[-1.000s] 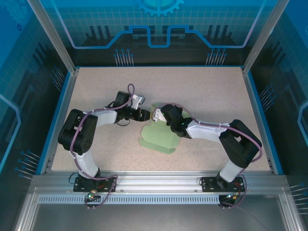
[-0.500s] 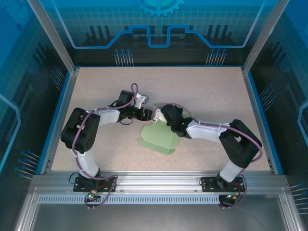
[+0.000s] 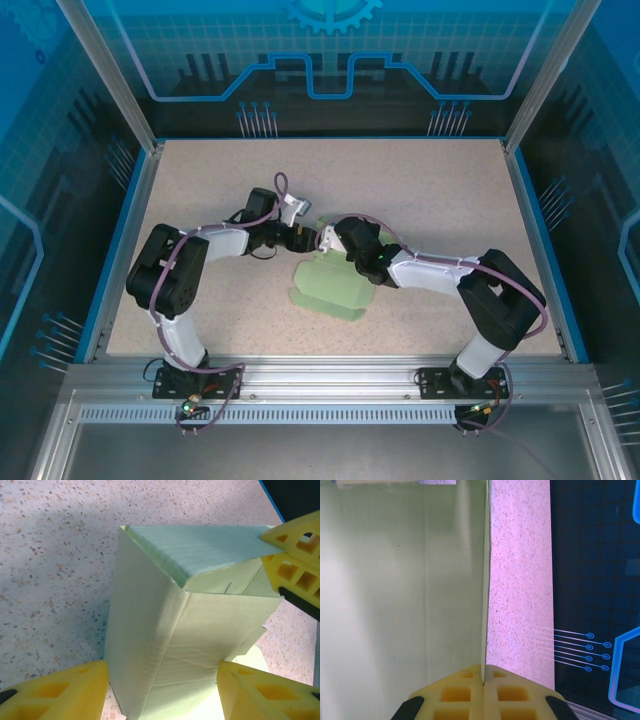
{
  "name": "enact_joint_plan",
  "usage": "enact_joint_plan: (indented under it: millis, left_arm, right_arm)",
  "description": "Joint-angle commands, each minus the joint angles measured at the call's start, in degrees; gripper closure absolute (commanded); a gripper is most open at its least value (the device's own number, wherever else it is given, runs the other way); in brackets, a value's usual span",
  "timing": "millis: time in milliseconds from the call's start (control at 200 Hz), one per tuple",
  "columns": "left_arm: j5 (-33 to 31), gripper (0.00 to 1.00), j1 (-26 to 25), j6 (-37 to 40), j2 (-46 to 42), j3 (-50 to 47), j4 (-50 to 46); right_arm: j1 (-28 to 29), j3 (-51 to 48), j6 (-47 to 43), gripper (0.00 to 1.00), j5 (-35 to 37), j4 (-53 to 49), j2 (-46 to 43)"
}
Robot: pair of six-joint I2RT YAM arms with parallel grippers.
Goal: Fold the paper box
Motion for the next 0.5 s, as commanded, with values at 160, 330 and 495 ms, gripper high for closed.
enact_joint_plan:
  millis: [160,330,495]
  left_arm:
    - [-0.15,0.42,-0.37,3.03,-0.02,-0.93,4.12]
    - [-1.28,0.42,-0.37,2.60,-0.02,-1.82,7.44]
    - [0.00,0.43,-0.37,1.94,0.00,-3.17,10.24]
  right_arm:
    - [0.70,1.29,-0.57,1.00,-0.32,-1.08,-1.85]
    - [1.11,1.25,-1.08,1.00,0.50,-1.61,-2.06]
    - [1.43,1.82,-1.23,1.00,0.87,-2.24,-2.31]
